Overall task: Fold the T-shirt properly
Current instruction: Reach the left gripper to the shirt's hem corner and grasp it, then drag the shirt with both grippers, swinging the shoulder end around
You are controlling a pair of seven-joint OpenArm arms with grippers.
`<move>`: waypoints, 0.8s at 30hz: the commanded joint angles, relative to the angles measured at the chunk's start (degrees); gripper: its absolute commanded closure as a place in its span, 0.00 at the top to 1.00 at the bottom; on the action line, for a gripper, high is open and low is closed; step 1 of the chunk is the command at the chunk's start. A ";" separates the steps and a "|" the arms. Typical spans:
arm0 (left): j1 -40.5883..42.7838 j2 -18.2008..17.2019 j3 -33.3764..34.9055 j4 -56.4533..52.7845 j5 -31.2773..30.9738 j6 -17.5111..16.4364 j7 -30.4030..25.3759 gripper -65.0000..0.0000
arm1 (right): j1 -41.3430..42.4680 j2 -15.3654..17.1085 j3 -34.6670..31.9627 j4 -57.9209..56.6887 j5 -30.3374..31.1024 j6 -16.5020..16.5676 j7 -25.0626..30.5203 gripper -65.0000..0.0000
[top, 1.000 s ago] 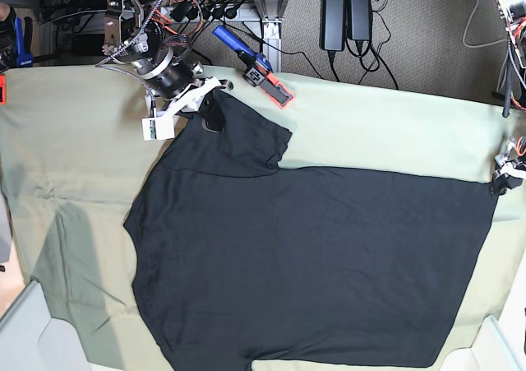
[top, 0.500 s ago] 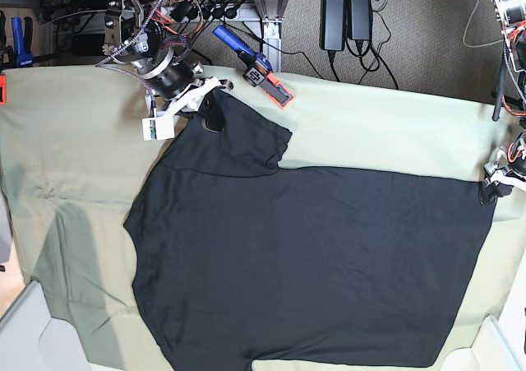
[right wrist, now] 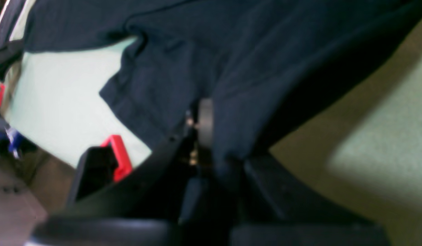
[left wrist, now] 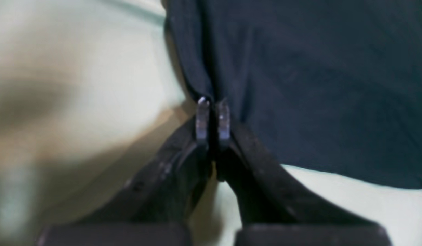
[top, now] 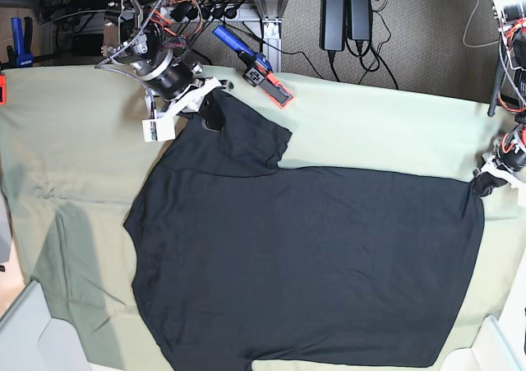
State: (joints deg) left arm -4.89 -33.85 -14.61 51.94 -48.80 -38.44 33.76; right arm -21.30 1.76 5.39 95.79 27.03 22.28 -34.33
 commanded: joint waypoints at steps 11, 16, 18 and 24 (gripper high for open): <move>0.61 -7.89 -0.52 0.55 -9.27 -1.56 4.70 0.00 | -6.88 4.90 2.95 11.26 5.35 0.66 -4.94 0.00; 0.57 -8.22 -0.52 0.61 -15.30 -1.56 7.67 0.00 | -6.54 4.90 5.90 13.60 6.62 0.66 -4.94 0.00; 0.48 -8.24 -0.52 0.61 -15.30 -1.56 7.65 0.00 | -5.49 4.90 6.93 13.99 6.64 0.66 -4.94 0.00; -0.33 -8.22 -0.52 0.61 -15.30 -1.56 5.46 0.00 | 0.33 4.90 8.59 14.10 7.89 0.70 -5.03 0.00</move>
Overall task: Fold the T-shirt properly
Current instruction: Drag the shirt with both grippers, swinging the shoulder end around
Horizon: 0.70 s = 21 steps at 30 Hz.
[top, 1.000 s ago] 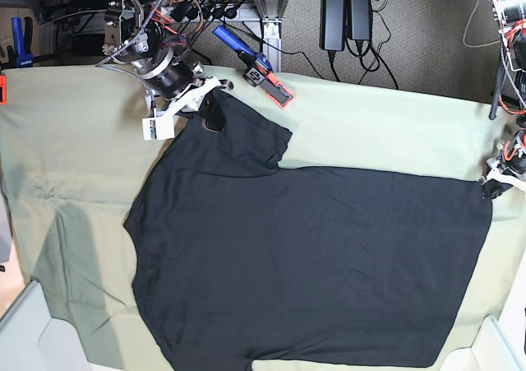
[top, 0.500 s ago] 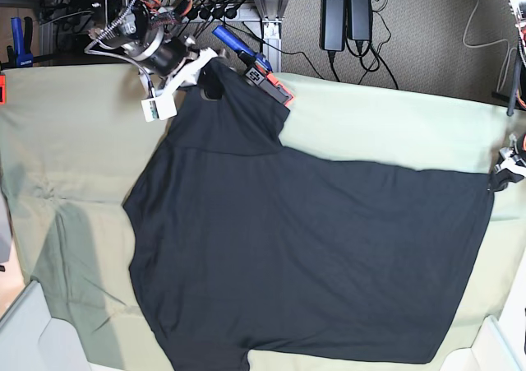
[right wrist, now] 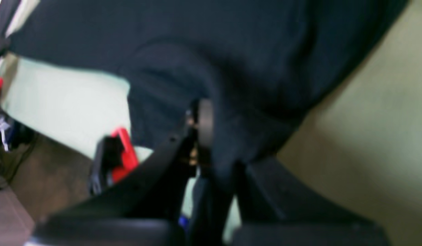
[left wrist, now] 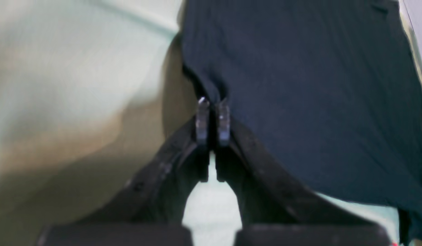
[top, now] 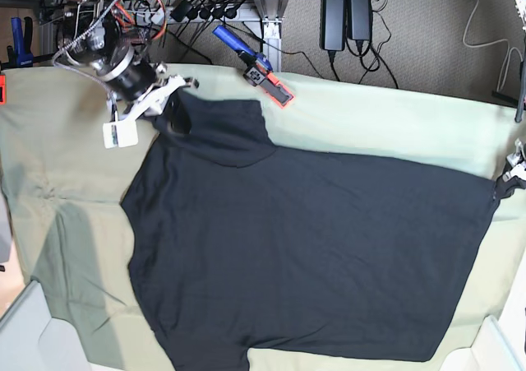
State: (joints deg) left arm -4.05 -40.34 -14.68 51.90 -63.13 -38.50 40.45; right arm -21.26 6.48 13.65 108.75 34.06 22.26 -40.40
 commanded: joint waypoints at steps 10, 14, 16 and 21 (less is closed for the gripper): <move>-9.60 0.07 -0.28 0.63 6.16 -1.50 -5.31 0.00 | 14.27 0.17 -0.22 -3.89 -3.26 0.81 0.94 0.00; -12.37 1.68 0.90 0.63 10.86 -1.50 -8.26 0.00 | 20.17 0.15 -0.57 -9.99 -3.54 0.87 0.92 0.00; -13.75 2.34 3.37 0.63 14.08 -1.50 -10.34 0.00 | 23.26 0.15 -0.55 -13.16 -4.24 0.87 0.90 0.00; -16.65 3.21 9.92 0.63 22.10 -1.50 -15.47 0.00 | 30.58 0.15 -1.07 -20.96 -4.42 0.92 0.90 0.00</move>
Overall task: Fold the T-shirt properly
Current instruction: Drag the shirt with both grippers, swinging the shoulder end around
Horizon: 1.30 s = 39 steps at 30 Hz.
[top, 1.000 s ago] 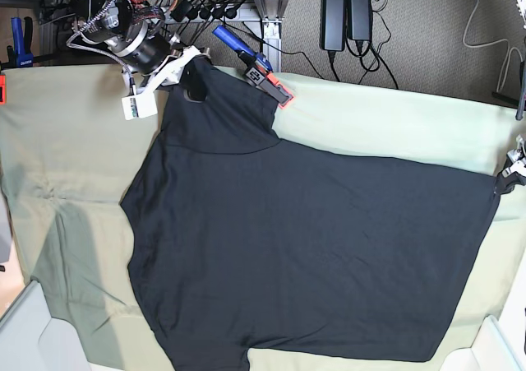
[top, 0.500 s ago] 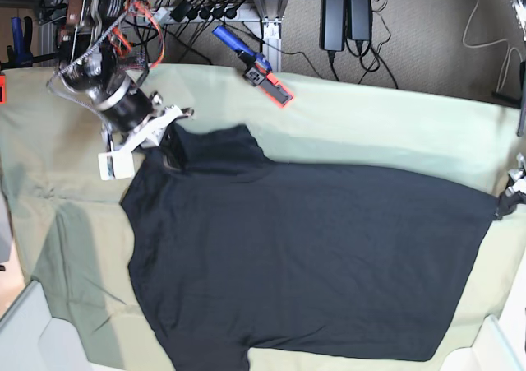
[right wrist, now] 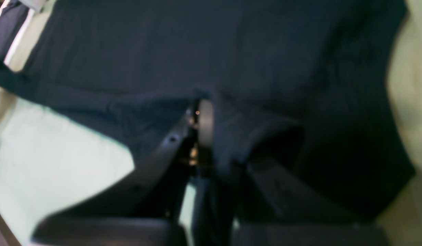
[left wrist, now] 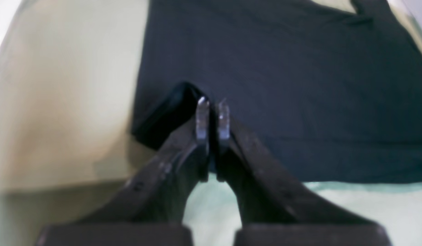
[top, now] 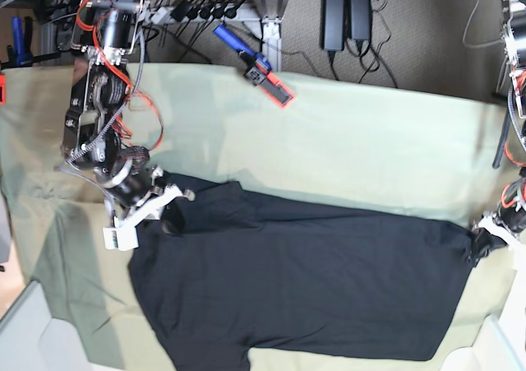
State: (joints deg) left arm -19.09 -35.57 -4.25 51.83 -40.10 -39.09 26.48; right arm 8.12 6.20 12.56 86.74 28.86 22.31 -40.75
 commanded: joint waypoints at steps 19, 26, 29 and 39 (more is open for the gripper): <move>-12.33 -0.13 0.48 -19.96 4.28 2.56 -10.45 0.00 | 16.63 0.44 -2.84 -17.92 -8.68 0.85 5.09 0.00; -12.31 0.50 0.48 -19.96 4.44 5.55 -9.86 0.38 | 16.61 0.44 -2.84 -20.33 -8.94 0.85 8.96 0.07; -12.33 0.39 0.48 -19.96 4.57 5.73 -8.85 0.53 | 16.61 0.44 -2.84 -20.31 -8.90 0.85 9.11 0.66; -12.28 -4.70 -4.76 -19.10 -10.08 -0.24 6.60 0.53 | 14.80 0.87 8.66 -7.93 -4.07 0.83 -4.44 0.69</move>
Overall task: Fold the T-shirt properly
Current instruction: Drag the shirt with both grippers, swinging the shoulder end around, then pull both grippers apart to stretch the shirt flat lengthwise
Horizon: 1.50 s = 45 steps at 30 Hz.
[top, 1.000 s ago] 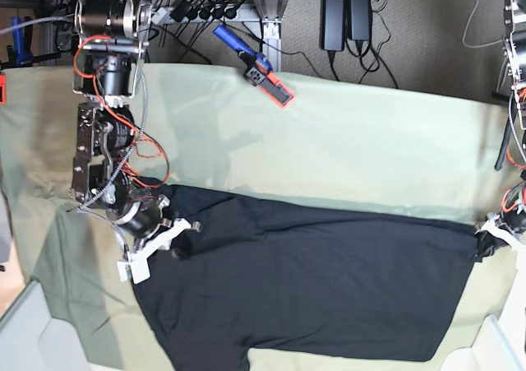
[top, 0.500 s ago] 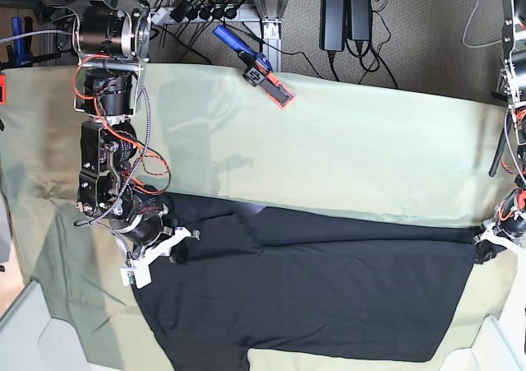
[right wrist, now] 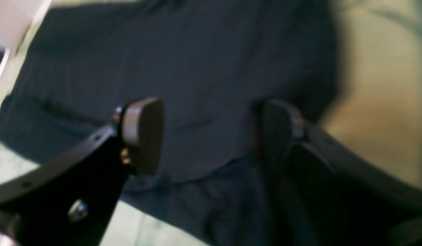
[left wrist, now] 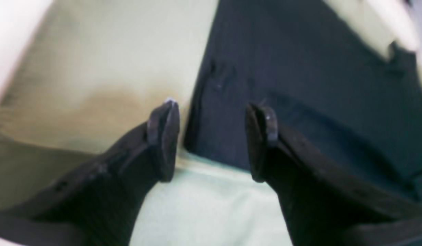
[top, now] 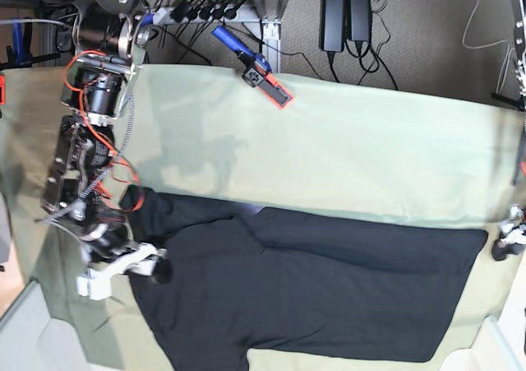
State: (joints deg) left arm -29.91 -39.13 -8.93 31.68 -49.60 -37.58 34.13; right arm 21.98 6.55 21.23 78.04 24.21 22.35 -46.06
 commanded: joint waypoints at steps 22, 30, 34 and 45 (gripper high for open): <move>3.41 -2.23 -2.45 1.05 -8.98 -2.42 3.85 0.53 | -11.96 -5.29 12.26 0.81 9.18 0.83 3.02 0.69; 3.43 -1.38 -2.45 1.03 -9.81 -2.42 3.82 0.53 | -11.87 -6.58 11.74 0.74 6.36 0.81 6.01 0.68; 3.41 0.15 -2.45 1.03 -10.58 -2.42 3.76 0.54 | -11.87 -6.56 11.74 0.31 4.83 0.81 8.20 0.65; 2.91 5.01 -2.47 0.98 0.02 3.26 -5.03 0.63 | -12.04 -6.56 11.74 0.11 2.12 0.83 9.79 0.00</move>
State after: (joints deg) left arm -25.39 -32.86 -11.18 31.77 -48.56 -34.63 30.26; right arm 9.04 -0.34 33.04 77.30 25.47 22.35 -37.65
